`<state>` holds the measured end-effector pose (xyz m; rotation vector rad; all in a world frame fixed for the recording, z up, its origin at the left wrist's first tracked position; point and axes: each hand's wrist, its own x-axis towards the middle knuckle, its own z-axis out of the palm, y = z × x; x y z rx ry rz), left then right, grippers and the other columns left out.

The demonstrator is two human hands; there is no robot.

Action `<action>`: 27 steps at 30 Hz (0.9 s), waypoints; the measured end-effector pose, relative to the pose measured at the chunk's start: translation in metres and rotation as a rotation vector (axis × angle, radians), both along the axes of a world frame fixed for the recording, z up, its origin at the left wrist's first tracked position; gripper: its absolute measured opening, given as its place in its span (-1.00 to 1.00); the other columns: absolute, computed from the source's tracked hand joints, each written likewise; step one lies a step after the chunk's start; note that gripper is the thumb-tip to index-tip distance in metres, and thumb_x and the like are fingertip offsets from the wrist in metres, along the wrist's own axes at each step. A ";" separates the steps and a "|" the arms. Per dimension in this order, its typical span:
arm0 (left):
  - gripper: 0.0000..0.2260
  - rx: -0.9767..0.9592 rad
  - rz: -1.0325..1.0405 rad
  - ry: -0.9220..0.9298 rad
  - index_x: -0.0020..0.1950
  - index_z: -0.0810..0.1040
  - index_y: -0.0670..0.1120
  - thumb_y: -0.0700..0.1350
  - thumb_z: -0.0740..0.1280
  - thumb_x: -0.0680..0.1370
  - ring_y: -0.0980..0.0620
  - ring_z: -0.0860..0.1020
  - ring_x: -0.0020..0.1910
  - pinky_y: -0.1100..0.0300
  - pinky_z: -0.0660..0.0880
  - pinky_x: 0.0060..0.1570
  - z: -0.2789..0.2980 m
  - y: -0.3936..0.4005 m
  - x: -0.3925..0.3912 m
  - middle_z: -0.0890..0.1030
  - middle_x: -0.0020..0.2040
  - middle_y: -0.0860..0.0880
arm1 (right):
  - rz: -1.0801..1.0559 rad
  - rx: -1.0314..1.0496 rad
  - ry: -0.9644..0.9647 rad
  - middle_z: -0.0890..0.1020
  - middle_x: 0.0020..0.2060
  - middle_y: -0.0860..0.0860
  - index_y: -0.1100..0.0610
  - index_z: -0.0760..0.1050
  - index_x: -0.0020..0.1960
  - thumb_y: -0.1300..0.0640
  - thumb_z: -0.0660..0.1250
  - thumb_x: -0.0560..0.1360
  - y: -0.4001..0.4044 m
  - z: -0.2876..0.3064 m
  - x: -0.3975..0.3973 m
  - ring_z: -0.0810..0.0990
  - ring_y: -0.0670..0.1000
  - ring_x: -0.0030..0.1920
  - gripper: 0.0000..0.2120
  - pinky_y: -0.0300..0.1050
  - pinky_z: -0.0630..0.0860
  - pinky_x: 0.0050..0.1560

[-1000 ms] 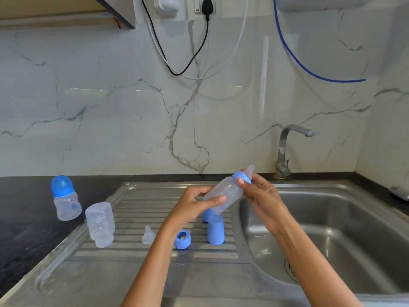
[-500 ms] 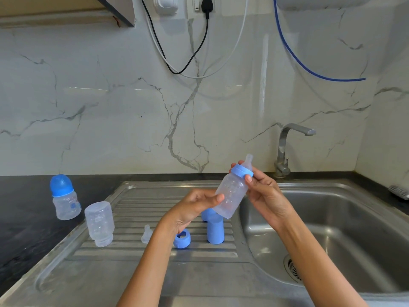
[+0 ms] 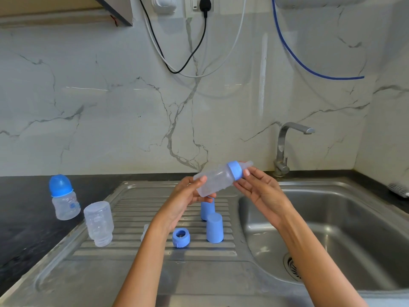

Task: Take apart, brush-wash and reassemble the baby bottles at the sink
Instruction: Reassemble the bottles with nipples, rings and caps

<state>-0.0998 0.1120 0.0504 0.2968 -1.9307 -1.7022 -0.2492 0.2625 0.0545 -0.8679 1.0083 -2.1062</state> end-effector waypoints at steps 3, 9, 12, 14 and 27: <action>-0.40 0.035 0.000 0.025 0.25 0.37 -0.32 0.12 0.36 0.44 -0.09 0.65 -0.13 0.20 0.54 -0.10 0.003 -0.003 0.005 0.66 -0.09 -0.20 | 0.024 -0.006 0.040 0.66 0.11 0.13 0.19 0.52 0.26 0.21 0.35 0.45 0.000 0.001 0.003 0.65 0.04 0.08 -0.63 -0.08 0.59 0.13; -0.27 0.010 0.018 0.018 0.23 0.36 -0.30 0.20 0.45 0.30 -0.12 0.65 -0.11 0.03 0.52 0.07 0.002 -0.006 0.008 0.67 -0.06 -0.15 | -0.072 0.052 0.063 0.69 0.03 0.16 0.30 0.58 0.11 0.23 0.41 0.38 0.002 0.000 0.004 0.69 0.05 -0.01 -0.68 -0.19 0.62 -0.04; -0.29 -0.020 0.027 -0.005 0.20 0.40 -0.25 0.20 0.47 0.27 -0.14 0.66 -0.10 -0.05 0.48 0.19 0.002 -0.006 0.009 0.68 -0.04 -0.13 | -0.132 0.075 0.057 0.72 -0.08 0.12 0.29 0.61 0.03 0.30 0.40 0.41 0.001 -0.003 0.003 0.71 0.02 -0.11 -0.81 -0.22 0.62 -0.12; -0.32 -0.026 0.037 -0.010 0.18 0.42 -0.22 0.20 0.47 0.27 -0.15 0.66 -0.10 -0.07 0.47 0.22 0.001 -0.006 0.008 0.68 -0.03 -0.12 | -0.168 0.085 0.064 0.72 -0.11 0.12 0.29 0.61 0.01 0.33 0.38 0.45 0.000 -0.005 0.003 0.71 0.01 -0.13 -0.85 -0.23 0.62 -0.13; -0.56 0.242 0.116 -0.013 0.19 0.52 -0.03 0.24 0.30 0.47 0.00 0.63 -0.21 0.09 0.51 0.07 -0.002 -0.020 0.013 0.67 -0.08 -0.11 | -0.105 0.140 0.087 0.68 0.07 0.13 0.17 0.47 0.24 0.31 0.34 0.52 -0.007 -0.006 0.009 0.66 0.06 0.11 -0.70 -0.11 0.59 0.14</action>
